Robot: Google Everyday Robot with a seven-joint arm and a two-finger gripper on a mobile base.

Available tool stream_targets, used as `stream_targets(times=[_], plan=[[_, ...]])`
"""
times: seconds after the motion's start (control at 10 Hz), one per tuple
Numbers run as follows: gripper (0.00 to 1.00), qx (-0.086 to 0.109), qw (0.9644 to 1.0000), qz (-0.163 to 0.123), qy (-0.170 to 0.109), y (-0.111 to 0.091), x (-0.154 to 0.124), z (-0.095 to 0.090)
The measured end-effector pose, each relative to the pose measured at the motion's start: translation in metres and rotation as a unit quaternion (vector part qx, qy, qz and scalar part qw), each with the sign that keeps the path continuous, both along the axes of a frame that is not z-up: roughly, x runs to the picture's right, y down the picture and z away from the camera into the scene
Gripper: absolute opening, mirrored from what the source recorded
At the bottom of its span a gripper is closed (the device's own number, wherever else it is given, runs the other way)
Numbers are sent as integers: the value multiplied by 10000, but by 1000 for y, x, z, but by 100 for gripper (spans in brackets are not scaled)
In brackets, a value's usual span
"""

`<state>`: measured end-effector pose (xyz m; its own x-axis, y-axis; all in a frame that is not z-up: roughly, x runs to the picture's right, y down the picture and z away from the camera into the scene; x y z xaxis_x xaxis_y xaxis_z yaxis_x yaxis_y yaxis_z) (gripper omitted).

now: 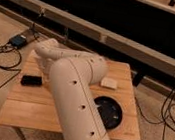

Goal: Push the eraser across the table

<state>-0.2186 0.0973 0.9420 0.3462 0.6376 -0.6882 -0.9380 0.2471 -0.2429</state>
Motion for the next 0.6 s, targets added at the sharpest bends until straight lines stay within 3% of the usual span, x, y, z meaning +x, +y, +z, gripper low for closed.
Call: stream_targets(times=[0.6], plan=[[65,-206,9997,-85,-142,8,-17,-8]])
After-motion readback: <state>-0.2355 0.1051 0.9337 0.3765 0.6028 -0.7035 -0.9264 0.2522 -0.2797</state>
